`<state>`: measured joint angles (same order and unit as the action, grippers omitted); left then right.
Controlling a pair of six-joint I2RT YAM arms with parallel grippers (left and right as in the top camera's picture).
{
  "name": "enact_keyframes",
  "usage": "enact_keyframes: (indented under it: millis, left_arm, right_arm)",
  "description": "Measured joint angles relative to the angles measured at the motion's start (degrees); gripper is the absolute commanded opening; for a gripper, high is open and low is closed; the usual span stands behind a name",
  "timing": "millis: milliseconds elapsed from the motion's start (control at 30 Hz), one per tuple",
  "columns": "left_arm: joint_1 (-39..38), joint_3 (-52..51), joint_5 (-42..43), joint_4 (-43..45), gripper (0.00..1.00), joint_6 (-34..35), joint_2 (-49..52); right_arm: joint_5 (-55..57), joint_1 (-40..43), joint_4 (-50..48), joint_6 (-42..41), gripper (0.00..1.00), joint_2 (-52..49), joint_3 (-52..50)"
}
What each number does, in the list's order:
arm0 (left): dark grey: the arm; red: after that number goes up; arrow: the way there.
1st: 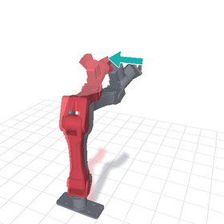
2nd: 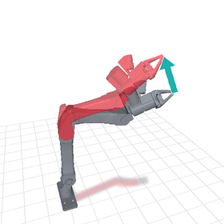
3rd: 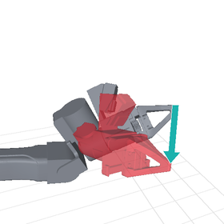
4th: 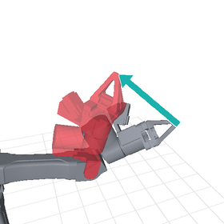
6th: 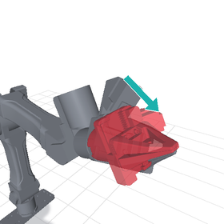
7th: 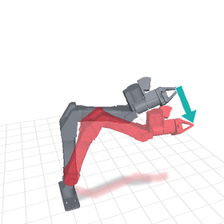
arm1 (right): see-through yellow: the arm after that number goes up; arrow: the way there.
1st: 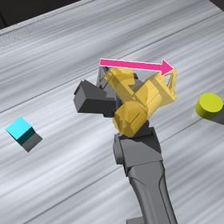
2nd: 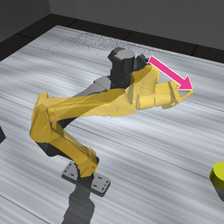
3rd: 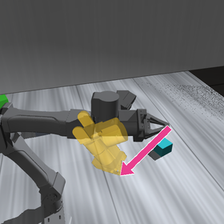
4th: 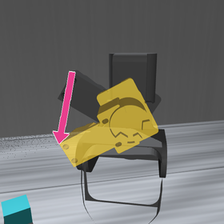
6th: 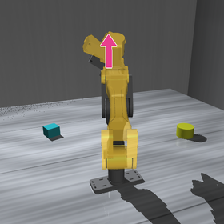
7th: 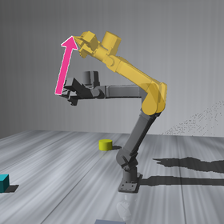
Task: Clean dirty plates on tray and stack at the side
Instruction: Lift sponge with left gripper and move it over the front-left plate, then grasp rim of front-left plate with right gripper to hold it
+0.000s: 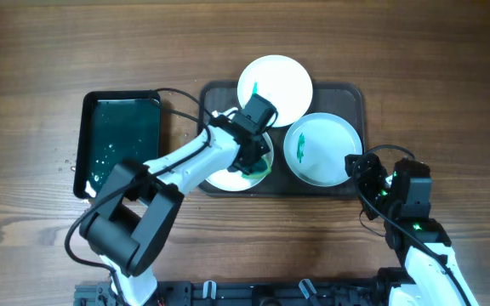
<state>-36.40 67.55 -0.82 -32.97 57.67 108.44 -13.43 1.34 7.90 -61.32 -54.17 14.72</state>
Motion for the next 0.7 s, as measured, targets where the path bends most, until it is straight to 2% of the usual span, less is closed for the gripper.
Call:
enact_keyframes:
  millis: [167, 200, 233, 300, 367, 533, 600, 633, 700]
  left_arm:
    - [0.81, 0.0, 1.99, 0.42, 0.04, -4.31, -1.62]
    - [0.79, 0.0, 1.81, 0.44, 0.04, -4.68, -2.75]
    - [0.81, 0.0, 1.07, 0.42, 0.04, -5.11, -4.2]
    - [0.92, 0.02, -0.44, -0.07, 0.04, -5.25, -6.05]
    - [1.16, 0.04, -1.44, -2.29, 0.04, -5.31, -6.01]
    - [3.1, -0.02, -2.38, -3.06, 0.04, -5.33, -5.68]
    - [4.44, -0.02, -2.32, -3.08, 0.04, -5.33, -5.68]
    - [4.92, -0.02, -2.27, -3.08, 0.04, -5.33, -5.68]
    - [5.6, -0.02, -2.12, -3.28, 0.04, -5.33, -5.68]
  right_arm:
    - [-0.85, 0.02, -1.33, 2.8, 1.0, 0.0, 0.0]
    - [-1.22, 0.0, -1.92, 4.74, 0.94, 0.0, 0.0]
    - [-7.21, 0.0, -7.23, 9.33, 0.82, 0.0, 0.04]
    - [-10.21, 0.0, -7.91, 12.35, 0.73, 0.0, 0.28]
    - [-14.25, -0.07, -4.02, 17.07, 0.66, 0.0, 2.23]
    - [-14.73, -5.9, 8.79, 27.76, 0.69, -0.24, 12.92]
    - [-12.61, -11.56, 11.74, 32.37, 0.78, -0.44, 18.78]
    - [-11.21, -14.47, 12.72, 34.18, 0.89, -0.85, 20.87]
    - [-8.39, -20.09, 13.11, 37.66, 0.97, -2.62, 24.06]
